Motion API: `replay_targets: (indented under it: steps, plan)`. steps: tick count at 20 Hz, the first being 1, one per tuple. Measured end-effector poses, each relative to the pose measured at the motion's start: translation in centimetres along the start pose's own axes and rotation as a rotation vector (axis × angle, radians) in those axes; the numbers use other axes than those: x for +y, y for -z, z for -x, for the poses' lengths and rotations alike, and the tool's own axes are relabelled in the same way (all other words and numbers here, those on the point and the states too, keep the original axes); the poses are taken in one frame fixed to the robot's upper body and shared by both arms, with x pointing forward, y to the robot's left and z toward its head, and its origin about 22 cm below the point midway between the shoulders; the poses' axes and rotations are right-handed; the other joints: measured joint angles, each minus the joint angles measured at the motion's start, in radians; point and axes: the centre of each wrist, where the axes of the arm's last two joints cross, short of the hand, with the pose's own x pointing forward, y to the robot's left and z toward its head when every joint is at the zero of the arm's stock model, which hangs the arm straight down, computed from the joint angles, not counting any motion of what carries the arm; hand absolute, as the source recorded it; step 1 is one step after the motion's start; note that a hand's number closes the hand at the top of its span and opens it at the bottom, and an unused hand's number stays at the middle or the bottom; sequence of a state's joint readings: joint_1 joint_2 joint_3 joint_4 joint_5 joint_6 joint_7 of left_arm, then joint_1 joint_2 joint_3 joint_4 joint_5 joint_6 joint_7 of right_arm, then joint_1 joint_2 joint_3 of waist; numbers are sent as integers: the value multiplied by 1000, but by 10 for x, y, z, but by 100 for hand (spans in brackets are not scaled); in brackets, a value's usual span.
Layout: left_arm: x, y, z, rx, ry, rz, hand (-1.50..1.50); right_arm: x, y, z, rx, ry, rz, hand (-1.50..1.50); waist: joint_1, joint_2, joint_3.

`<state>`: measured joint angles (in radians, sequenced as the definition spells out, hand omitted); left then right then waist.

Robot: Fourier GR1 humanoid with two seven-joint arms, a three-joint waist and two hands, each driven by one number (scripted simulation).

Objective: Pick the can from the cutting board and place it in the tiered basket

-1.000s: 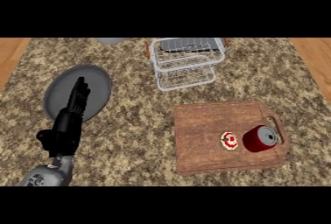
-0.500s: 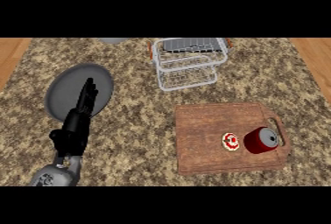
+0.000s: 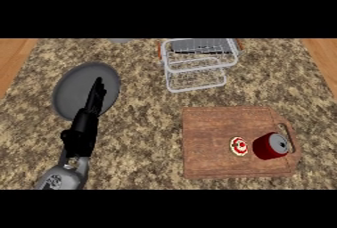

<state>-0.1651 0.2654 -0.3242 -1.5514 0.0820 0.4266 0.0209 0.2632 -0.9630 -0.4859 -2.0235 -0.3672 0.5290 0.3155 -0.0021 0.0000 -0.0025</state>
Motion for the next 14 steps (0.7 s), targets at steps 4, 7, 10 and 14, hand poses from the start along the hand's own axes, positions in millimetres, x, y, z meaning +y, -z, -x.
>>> replay_targets:
  steps: [4, 7, 10, 14]
  plan:
    - [-2, 4, -1, 0, 3, 7, 0, 12, 13, -31, 52, -47, -36, -150, 7, 1, 1]
    - [1, 0, 2, 3, 4, 9, 0, 21, 21, -46, 74, -68, -50, -150, 10, 1, 1]
    - [-3, 2, 5, -1, 3, 7, 0, 26, 28, -59, 92, -92, -69, -150, 9, 1, 2]
    - [1, 6, 5, 1, 4, 4, 0, 36, 35, -73, 134, -124, -125, -150, 9, 1, 1]
